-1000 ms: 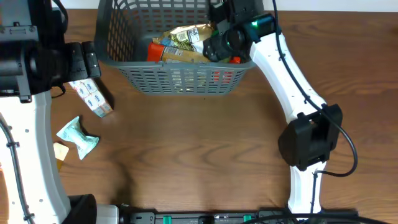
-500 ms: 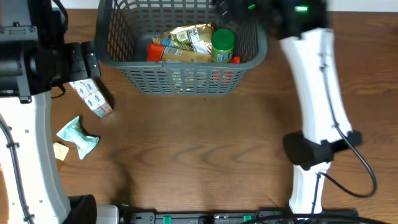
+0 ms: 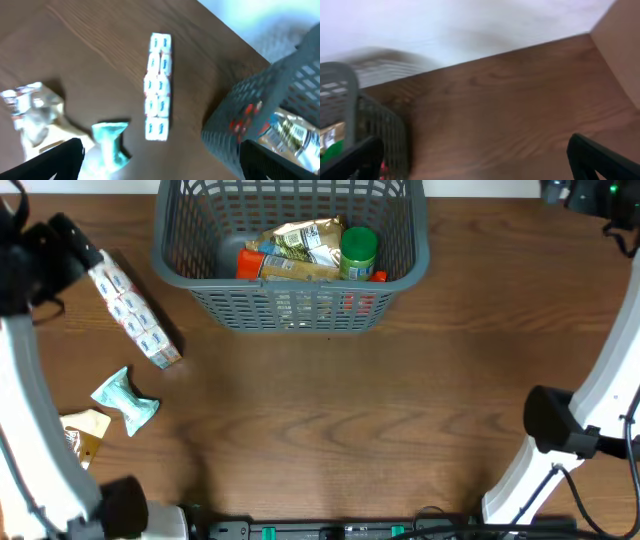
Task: Pack container
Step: 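Retract the right arm and reach the left gripper to the white carton pack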
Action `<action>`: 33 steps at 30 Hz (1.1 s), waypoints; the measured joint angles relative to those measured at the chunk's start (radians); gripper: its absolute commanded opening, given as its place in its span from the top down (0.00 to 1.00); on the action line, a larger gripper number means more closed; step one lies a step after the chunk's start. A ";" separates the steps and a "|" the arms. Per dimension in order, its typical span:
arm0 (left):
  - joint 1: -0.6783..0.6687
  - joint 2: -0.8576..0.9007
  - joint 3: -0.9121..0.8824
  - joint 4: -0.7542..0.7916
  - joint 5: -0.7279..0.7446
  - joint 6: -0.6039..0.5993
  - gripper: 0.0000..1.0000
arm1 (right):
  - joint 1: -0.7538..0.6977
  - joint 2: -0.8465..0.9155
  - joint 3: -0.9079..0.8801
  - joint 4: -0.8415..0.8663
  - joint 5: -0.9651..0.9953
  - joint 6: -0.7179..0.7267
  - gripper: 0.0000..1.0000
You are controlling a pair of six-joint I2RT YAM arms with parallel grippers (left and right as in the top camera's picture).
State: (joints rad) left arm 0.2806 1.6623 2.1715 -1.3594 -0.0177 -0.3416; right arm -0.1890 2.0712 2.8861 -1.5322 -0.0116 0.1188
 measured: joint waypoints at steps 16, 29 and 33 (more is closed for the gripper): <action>0.001 0.500 0.000 0.116 0.045 0.035 0.01 | -0.011 0.000 -0.017 0.000 -0.016 -0.032 0.01; 0.010 0.768 -0.001 0.134 0.048 0.035 0.01 | -0.011 0.000 -0.018 -0.002 0.004 -0.032 0.01; 0.019 0.804 -0.001 0.142 0.053 0.035 0.01 | -0.011 0.000 -0.018 -0.003 0.005 -0.032 0.01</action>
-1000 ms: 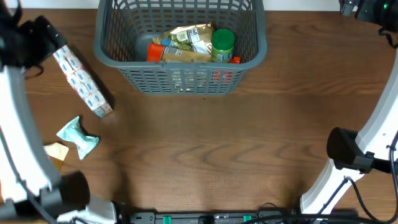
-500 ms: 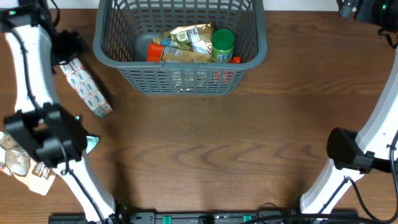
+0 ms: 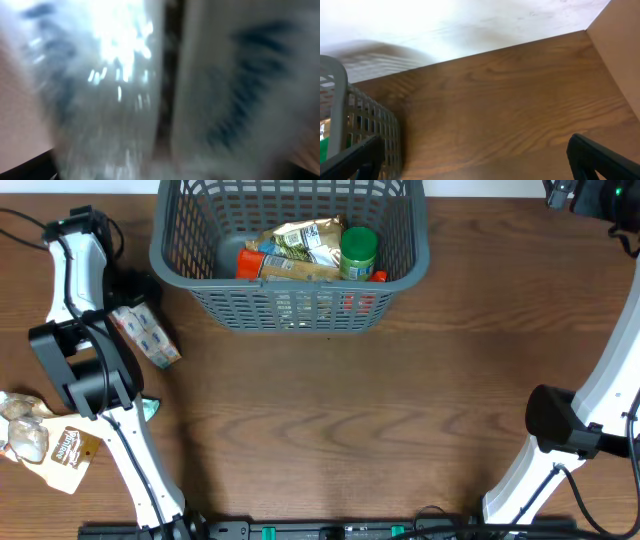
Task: Pack container
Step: 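Retract the right arm and reach the left gripper to the white carton pack, then grasp the white carton multi-pack with the left gripper and lift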
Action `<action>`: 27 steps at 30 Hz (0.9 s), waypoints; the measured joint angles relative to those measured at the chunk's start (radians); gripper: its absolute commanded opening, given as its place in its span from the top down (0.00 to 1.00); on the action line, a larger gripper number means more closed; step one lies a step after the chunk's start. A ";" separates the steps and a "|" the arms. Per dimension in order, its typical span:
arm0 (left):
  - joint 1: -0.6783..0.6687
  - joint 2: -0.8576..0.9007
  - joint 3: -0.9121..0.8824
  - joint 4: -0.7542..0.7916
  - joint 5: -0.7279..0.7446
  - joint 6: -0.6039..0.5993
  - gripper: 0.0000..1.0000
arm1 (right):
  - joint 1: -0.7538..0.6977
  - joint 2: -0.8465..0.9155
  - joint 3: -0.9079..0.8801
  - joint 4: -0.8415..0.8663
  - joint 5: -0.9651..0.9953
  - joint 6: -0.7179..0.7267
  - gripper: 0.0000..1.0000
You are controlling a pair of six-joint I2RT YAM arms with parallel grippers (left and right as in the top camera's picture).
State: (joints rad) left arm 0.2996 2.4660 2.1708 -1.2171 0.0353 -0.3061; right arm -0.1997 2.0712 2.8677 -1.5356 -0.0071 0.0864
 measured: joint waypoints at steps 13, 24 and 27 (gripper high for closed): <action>0.002 0.016 0.006 0.002 0.020 0.015 0.94 | 0.000 0.000 -0.002 -0.021 0.009 0.000 0.01; 0.006 -0.116 0.017 -0.069 0.093 0.015 0.94 | -0.031 0.000 -0.002 -0.041 0.086 0.000 0.01; 0.006 -0.283 0.018 -0.054 0.098 0.015 0.94 | -0.048 0.000 -0.002 -0.056 0.091 0.000 0.01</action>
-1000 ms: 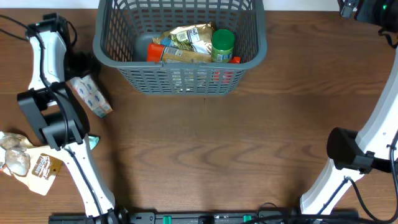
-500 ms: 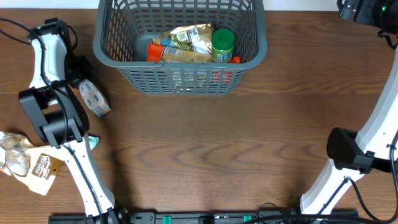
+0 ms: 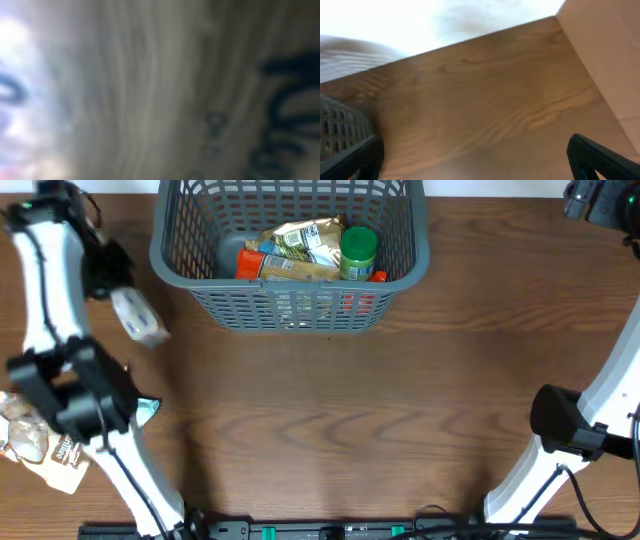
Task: Pack container
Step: 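Grasp the white carton multi-pack with the left gripper and lift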
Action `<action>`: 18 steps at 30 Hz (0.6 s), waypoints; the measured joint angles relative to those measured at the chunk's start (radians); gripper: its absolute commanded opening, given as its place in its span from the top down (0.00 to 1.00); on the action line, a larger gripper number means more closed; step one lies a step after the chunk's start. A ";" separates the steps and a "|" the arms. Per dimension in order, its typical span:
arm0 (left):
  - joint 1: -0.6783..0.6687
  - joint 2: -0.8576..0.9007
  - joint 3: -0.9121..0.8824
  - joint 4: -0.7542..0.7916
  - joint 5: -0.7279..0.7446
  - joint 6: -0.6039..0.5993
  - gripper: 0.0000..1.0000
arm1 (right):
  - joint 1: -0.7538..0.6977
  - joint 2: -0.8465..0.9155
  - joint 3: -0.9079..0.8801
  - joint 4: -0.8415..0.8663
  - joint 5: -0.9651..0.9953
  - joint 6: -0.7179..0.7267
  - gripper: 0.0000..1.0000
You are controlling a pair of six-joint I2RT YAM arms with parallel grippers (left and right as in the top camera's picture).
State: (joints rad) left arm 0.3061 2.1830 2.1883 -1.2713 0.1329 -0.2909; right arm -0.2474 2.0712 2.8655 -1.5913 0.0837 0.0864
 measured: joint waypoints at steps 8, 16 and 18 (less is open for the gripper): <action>-0.017 -0.449 0.024 0.102 0.086 0.132 0.94 | -0.020 0.000 0.000 -0.013 0.003 0.000 0.01; -0.339 -0.579 0.026 0.237 0.140 0.768 0.94 | -0.020 0.000 0.000 -0.018 -0.002 0.000 0.01; -0.416 -0.570 0.026 0.285 0.125 0.951 0.94 | -0.020 0.000 0.000 -0.021 -0.012 0.000 0.01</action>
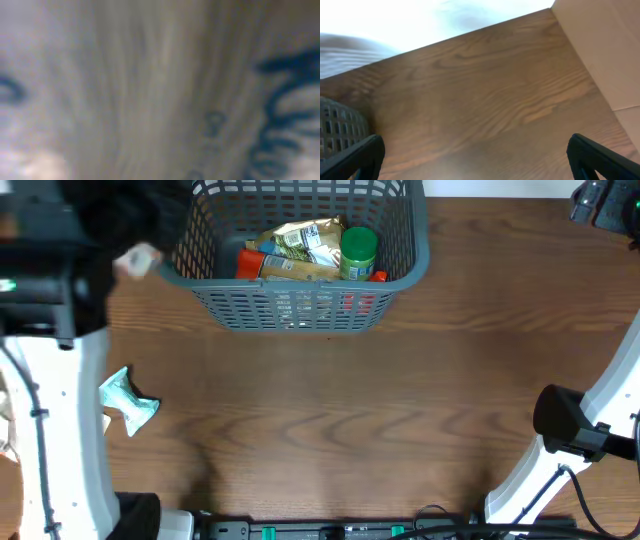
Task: Pack container
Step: 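Grasp the white carton multi-pack with the left gripper and lift, then place the carton pack in the basket and withdraw the left arm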
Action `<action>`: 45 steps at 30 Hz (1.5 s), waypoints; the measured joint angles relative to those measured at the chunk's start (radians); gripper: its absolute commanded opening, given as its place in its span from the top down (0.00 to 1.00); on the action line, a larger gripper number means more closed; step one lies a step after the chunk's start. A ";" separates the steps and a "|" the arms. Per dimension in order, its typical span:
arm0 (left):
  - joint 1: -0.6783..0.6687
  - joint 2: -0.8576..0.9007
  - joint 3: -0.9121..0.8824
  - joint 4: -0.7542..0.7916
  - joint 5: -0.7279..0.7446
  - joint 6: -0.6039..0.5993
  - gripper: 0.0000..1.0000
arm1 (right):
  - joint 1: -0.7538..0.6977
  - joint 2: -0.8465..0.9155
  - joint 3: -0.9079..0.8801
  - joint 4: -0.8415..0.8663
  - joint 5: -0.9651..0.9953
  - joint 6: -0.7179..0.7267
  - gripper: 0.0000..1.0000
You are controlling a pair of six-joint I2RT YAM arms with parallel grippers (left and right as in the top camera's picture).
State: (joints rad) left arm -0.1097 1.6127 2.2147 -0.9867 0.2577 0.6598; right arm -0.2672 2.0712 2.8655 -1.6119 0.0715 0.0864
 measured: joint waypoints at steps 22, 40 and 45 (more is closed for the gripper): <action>-0.139 0.618 -0.011 0.250 -0.043 0.524 0.88 | 0.000 0.000 0.000 -0.014 -0.070 0.000 0.01; -0.102 0.571 -0.015 0.228 -0.150 0.433 0.02 | 0.000 0.000 0.000 -0.026 -0.072 0.000 0.01; -0.104 0.314 -0.015 0.233 -0.217 0.385 0.02 | 0.000 0.000 0.000 -0.026 -0.072 0.000 0.01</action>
State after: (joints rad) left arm -0.2138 1.9266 2.1994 -0.7532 0.0406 1.0451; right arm -0.2672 2.0712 2.8655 -1.6379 -0.0010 0.0864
